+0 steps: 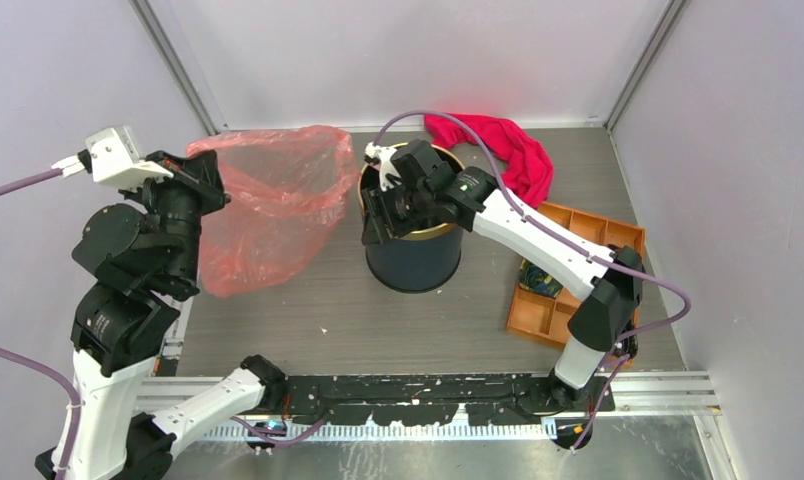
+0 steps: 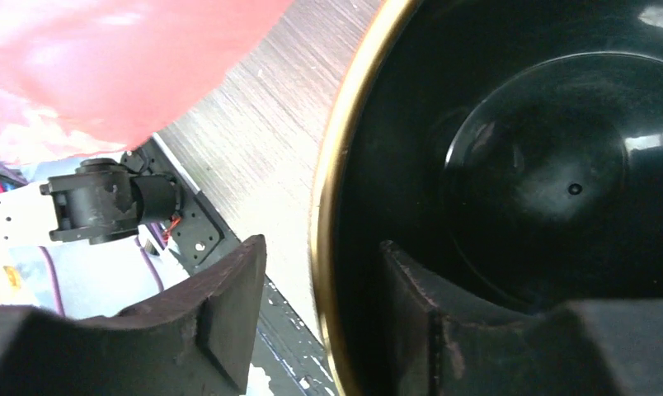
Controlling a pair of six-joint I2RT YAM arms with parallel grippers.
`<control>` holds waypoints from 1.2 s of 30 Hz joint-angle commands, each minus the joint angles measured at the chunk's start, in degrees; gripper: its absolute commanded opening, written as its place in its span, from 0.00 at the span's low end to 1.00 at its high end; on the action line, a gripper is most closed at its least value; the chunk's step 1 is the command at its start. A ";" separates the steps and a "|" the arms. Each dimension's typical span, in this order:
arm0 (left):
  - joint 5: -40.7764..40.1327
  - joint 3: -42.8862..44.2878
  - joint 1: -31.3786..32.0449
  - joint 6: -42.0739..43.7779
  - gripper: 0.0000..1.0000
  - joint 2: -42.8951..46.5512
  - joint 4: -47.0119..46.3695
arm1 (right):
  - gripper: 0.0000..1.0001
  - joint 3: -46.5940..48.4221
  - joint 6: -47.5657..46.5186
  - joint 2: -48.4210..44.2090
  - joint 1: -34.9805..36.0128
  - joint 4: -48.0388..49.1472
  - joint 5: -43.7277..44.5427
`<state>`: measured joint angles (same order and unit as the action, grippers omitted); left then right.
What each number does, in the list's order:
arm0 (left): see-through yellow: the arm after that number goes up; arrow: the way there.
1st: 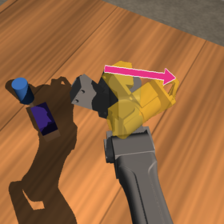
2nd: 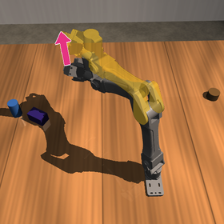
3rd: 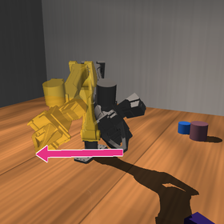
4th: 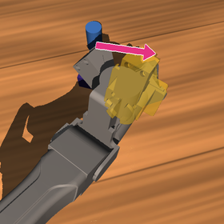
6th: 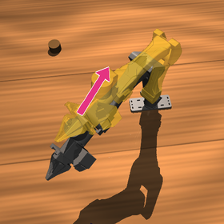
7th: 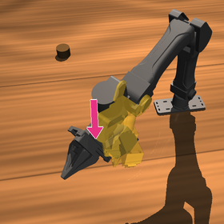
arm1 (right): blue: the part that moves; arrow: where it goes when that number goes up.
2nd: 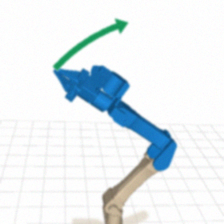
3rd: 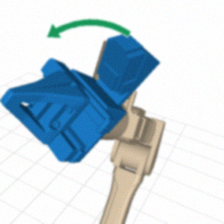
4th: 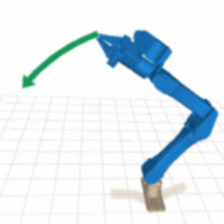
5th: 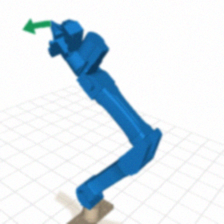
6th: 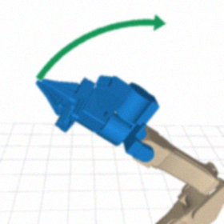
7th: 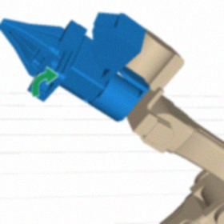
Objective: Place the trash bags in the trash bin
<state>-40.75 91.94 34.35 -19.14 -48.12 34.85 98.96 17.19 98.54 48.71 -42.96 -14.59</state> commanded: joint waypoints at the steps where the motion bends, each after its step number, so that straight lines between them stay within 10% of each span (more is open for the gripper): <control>1: 1.17 -1.00 -0.30 0.09 0.01 0.03 -5.33 | 0.66 -0.65 3.75 -4.37 1.76 3.44 -1.30; 8: 4.16 -0.33 -0.35 0.94 0.00 -0.13 -8.00 | 0.88 -2.56 8.79 -9.21 1.77 6.63 6.32; 36: 20.40 11.68 -0.33 -7.68 0.01 -9.42 -11.96 | 1.00 -28.04 41.54 -27.26 -0.14 48.11 27.82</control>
<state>-24.01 100.73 34.35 -24.10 -56.16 25.10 73.12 52.97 73.32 49.80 -8.38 10.37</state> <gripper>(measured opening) 0.010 0.996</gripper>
